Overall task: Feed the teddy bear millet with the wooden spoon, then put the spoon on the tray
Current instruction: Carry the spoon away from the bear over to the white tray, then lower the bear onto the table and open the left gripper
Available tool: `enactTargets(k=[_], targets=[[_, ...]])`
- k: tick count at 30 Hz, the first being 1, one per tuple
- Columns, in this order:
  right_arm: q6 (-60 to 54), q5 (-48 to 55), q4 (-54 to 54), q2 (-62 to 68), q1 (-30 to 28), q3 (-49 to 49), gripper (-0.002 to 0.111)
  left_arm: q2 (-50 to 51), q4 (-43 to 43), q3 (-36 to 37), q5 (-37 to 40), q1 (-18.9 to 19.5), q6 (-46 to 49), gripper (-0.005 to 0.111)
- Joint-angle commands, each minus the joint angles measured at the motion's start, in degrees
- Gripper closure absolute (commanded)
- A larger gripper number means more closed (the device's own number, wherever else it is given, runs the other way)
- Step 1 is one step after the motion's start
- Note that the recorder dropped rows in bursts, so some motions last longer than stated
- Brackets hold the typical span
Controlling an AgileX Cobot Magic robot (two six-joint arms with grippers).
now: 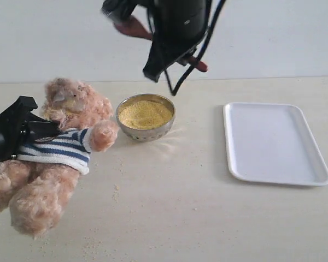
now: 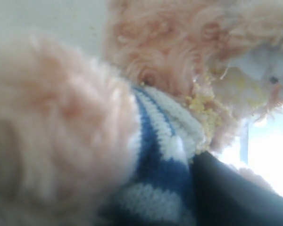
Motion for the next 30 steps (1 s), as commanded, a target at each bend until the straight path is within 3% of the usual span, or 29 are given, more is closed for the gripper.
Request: enactTargets(k=[1,5,12,23,30], targets=[[-1.08,0.36,12.18,-5.55,-9.35,-0.29,0.108,-0.37,-0.84,-0.31,0.15,-0.01,2.26,0.102],[-1.08,0.36,15.72,-10.78,-15.97,4.97,0.108,-0.37,-0.84,-0.31,-0.13,-0.01,2.73,0.102],[-0.50,-4.87,18.24,-17.98,-24.19,31.18,0.108,-0.37,-0.84,-0.59,-2.21,-0.01,7.01,0.102],[-3.27,-20.85,25.68,-18.48,-24.80,48.76,0.108,-0.03,-0.84,-0.73,-1.45,-0.01,10.03,0.102],[-3.70,-24.32,26.63,-18.62,-24.80,50.26,0.108,4.83,-0.84,-0.82,-0.95,-0.01,10.40,0.102]])
